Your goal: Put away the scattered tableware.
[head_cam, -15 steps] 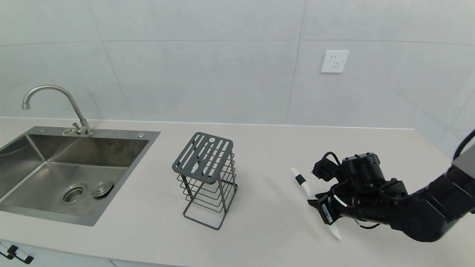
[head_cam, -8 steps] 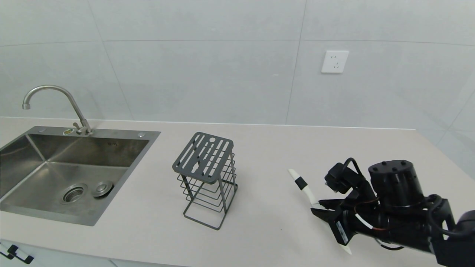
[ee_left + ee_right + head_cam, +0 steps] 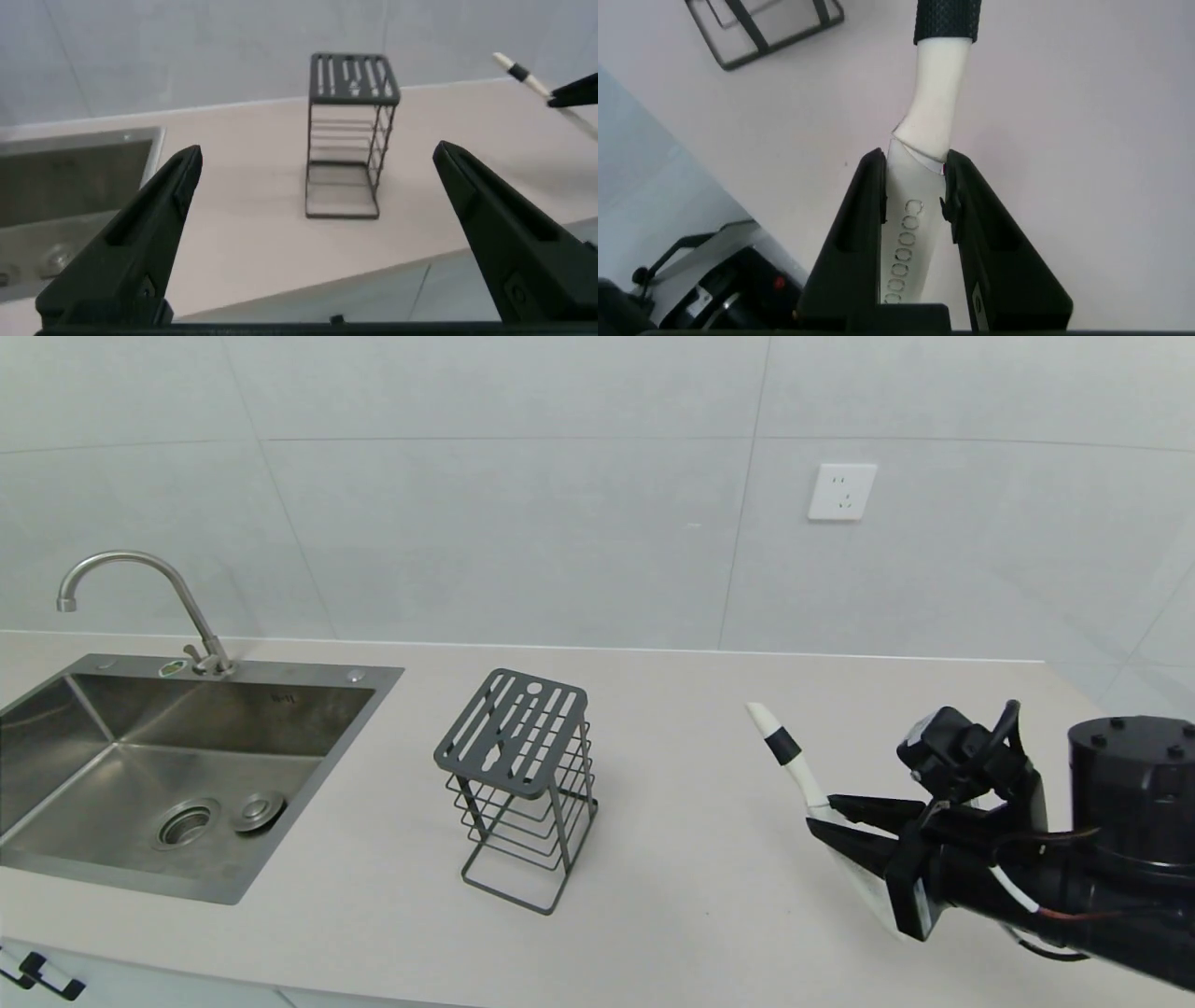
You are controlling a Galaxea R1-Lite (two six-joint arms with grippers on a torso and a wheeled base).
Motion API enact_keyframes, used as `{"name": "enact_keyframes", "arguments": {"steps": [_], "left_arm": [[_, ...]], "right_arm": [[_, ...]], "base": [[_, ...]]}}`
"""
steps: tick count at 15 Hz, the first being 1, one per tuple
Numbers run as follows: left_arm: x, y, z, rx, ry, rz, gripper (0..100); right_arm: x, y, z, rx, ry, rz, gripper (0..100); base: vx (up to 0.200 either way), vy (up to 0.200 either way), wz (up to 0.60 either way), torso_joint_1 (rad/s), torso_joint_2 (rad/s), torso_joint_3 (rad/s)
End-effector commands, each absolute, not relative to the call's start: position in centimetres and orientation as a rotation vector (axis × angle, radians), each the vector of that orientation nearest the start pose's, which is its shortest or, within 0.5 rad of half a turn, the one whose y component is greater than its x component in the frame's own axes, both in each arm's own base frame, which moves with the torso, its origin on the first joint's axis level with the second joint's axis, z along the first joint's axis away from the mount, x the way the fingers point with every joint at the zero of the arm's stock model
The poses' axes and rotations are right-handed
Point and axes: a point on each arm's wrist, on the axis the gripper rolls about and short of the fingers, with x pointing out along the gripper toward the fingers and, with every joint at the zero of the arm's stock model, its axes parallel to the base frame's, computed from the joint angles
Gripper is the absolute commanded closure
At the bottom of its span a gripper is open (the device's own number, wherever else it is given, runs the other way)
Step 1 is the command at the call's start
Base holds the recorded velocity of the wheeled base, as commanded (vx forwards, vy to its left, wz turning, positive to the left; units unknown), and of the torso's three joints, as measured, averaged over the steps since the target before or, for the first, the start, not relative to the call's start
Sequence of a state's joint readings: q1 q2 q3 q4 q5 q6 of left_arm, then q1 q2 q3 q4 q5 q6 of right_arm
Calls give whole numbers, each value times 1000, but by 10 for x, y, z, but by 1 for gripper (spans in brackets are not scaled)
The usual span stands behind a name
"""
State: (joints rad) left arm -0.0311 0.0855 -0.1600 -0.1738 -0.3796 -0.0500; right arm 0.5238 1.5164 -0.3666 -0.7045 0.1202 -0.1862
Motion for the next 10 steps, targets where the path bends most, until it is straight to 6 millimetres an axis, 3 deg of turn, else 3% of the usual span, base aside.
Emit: {"name": "enact_keyframes", "arguments": {"steps": [1,4,10], "left_arm": [[-25,-8,168,-8,-209,-477,0],[-10,-13,174,-7,-120,-669,0],[48,-18,202,42,-133,-727,0]], "right_arm": [[185,111,131,-265,353,679,100],[188,114,139,-253,263,728,100],[204,125,143,-240,126,824,100]], "base": [[0,0,0,0,0,0],[0,0,0,0,0,0],[0,0,0,0,0,0]]}}
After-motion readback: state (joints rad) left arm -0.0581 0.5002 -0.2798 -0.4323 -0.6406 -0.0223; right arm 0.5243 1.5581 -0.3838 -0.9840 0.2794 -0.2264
